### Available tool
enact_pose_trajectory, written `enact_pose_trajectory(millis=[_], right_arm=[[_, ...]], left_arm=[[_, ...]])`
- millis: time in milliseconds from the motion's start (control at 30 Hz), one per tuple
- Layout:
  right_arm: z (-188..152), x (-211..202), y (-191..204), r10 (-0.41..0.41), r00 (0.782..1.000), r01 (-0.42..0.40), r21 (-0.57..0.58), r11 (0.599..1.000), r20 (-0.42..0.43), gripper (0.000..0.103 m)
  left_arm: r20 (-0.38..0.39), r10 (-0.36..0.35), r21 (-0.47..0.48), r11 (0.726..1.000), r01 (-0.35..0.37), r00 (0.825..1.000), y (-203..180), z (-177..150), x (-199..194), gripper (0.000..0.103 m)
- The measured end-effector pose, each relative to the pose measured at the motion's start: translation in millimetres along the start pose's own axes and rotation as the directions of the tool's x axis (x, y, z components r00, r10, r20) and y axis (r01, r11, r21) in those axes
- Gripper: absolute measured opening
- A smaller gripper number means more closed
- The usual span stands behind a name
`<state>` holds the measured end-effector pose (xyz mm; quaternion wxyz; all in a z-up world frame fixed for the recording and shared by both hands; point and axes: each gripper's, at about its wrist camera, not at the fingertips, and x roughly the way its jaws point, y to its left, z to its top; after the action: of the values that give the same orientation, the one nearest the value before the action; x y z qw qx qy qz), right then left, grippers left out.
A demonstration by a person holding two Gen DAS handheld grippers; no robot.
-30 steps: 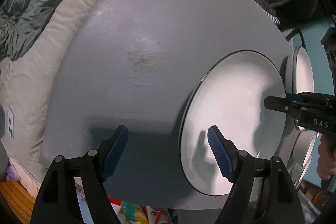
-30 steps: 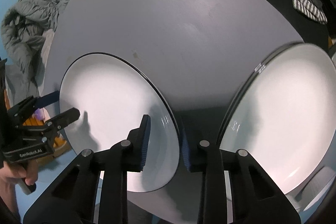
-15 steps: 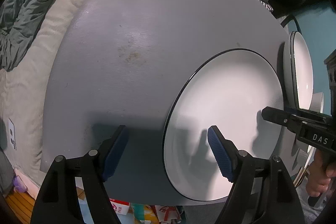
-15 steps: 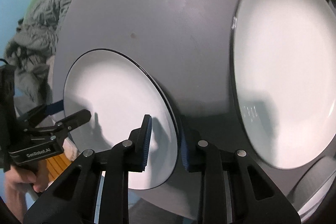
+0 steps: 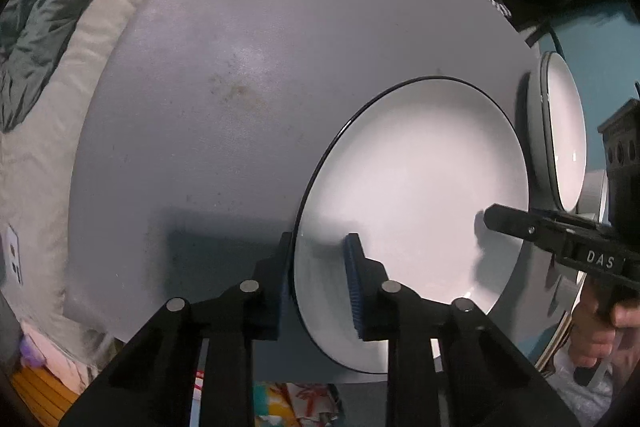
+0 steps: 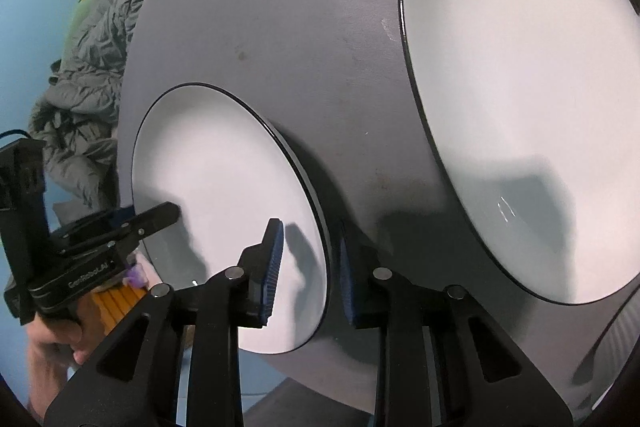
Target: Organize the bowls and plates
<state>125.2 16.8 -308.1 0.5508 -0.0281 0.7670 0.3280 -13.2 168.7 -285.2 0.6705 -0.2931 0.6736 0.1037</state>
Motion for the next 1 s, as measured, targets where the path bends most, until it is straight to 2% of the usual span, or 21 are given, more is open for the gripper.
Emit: enact_pose_trajectory(millis=[100,167,367,467,633,1000], right_arm=[[1.5,2.5,0.3,0.011,1.000,-0.011,0.006,1.000,-0.007,0.023],[0.8,1.6,-1.1,0.001,1.000,-0.001,0.009,1.000,-0.009,0.018],[1.9,5.6,8.9,-0.027,1.000,0.027,0.002,1.000,0.003,0.018],[2.2,4.6,4.9,-0.022,1.000,0.022,0.006,1.000,0.004,0.015],[-3.1,2.2,11.2,-0.062,0.998,0.063,-0.042,0.997,0.020,0.015],[-6.8,-14.6,12.0,-0.054,0.998,0.055,-0.028,0.998,0.030,0.015]], left_arm=[[0.011,0.001,-0.008,1.000,-0.001,1.000,1.8,-2.3,0.3,0.024],[0.018,0.002,-0.011,1.000,-0.002,1.000,2.9,-2.7,0.1,0.024],[0.019,0.004,-0.036,0.999,-0.004,1.000,3.6,-5.7,2.8,0.024],[0.026,0.009,-0.051,0.999,-0.007,1.000,4.1,-9.4,2.4,0.024],[0.024,0.014,-0.053,0.999,-0.012,1.000,-0.9,-13.3,3.7,0.024],[0.027,0.012,-0.036,0.999,-0.011,1.000,-20.7,-12.5,-4.7,0.024]])
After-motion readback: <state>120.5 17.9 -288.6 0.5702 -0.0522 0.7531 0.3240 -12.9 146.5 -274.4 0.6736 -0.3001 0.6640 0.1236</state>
